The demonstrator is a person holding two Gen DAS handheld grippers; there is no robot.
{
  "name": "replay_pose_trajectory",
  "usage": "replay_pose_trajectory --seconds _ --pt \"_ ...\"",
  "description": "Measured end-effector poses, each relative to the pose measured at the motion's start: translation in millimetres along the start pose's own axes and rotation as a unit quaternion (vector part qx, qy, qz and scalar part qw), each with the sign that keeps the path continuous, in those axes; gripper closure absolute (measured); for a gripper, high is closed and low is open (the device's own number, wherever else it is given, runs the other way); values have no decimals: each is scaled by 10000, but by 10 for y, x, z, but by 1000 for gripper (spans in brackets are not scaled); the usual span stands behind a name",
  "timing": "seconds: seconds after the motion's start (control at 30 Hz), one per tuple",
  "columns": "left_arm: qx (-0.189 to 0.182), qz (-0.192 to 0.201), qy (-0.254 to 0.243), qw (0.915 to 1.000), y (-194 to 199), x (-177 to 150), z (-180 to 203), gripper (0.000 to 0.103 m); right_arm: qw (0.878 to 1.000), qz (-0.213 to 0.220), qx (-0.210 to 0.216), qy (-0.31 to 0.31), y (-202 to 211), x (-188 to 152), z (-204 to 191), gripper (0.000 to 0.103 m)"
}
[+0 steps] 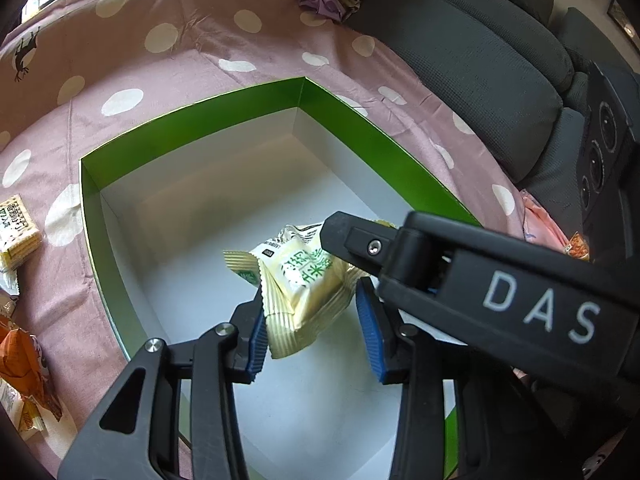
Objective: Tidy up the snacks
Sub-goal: 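Lower the bag into the box and open the right tool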
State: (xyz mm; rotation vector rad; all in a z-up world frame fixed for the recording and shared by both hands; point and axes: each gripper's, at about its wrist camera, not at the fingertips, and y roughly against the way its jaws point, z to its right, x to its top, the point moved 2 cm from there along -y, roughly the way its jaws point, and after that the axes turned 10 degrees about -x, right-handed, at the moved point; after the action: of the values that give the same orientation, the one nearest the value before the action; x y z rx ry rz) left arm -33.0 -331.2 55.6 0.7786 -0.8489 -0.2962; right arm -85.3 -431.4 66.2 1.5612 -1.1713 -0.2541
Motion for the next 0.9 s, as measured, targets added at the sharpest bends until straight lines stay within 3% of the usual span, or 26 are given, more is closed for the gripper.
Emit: replay_pose_trajectory --seconds 0.9 --pt "473 -205 174 9985 27 -27 -132 67 9991 -307 13 295 -201 -45 -151 54"
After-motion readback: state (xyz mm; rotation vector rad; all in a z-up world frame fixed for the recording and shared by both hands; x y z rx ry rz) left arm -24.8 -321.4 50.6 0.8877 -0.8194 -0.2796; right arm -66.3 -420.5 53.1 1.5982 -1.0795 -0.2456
